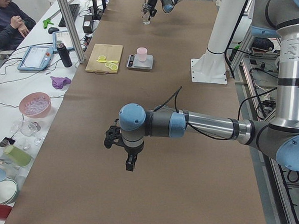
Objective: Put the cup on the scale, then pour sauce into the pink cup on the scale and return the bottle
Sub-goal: 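Lower the glass dispenser bottle onto the table with the right gripper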
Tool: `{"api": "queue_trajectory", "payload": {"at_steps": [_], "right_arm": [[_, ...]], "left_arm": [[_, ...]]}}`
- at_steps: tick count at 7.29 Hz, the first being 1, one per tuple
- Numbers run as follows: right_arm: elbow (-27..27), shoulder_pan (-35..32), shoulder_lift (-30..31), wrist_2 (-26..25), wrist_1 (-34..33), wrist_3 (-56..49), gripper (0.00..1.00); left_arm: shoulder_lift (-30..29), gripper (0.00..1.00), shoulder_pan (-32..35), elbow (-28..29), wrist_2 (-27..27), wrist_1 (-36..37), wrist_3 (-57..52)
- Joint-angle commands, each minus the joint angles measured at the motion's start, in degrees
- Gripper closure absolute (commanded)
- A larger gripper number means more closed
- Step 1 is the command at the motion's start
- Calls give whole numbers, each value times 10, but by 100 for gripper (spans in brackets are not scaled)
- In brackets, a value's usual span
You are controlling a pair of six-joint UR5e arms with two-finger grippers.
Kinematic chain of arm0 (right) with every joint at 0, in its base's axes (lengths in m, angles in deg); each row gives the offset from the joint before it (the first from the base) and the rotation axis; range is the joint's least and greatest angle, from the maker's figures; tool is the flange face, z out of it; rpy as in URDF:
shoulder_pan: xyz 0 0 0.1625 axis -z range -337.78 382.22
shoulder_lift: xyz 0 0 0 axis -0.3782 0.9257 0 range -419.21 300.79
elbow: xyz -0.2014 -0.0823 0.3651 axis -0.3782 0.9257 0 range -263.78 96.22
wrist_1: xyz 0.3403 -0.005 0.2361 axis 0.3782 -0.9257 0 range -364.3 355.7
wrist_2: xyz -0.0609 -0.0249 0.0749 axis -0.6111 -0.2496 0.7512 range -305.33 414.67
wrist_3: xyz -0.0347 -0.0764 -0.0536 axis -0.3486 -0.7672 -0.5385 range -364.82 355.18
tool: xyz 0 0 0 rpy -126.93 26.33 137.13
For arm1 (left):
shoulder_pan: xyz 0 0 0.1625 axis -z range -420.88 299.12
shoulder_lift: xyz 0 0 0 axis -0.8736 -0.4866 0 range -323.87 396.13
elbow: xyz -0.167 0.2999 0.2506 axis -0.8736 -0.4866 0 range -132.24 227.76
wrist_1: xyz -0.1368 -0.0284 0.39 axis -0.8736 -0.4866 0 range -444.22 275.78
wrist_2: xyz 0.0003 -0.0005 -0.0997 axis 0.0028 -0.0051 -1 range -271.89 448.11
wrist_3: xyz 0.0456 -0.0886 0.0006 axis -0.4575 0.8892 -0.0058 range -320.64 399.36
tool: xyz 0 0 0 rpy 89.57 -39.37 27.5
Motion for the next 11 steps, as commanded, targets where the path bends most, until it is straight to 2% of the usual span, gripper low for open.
{"api": "queue_trajectory", "payload": {"at_steps": [1,6,9,11], "right_arm": [[44,13,-3,-5,71,15,100],[47,64,-18,-47,76,21,100],[53,111,-31,-92,72,20,100],[54,114,-33,-92,69,18,100]], "left_arm": [[0,2,0,0,0,0,0],[0,2,0,1,0,0,0],[1,2,0,2,0,0,0],[0,2,0,1,0,0,0]]}}
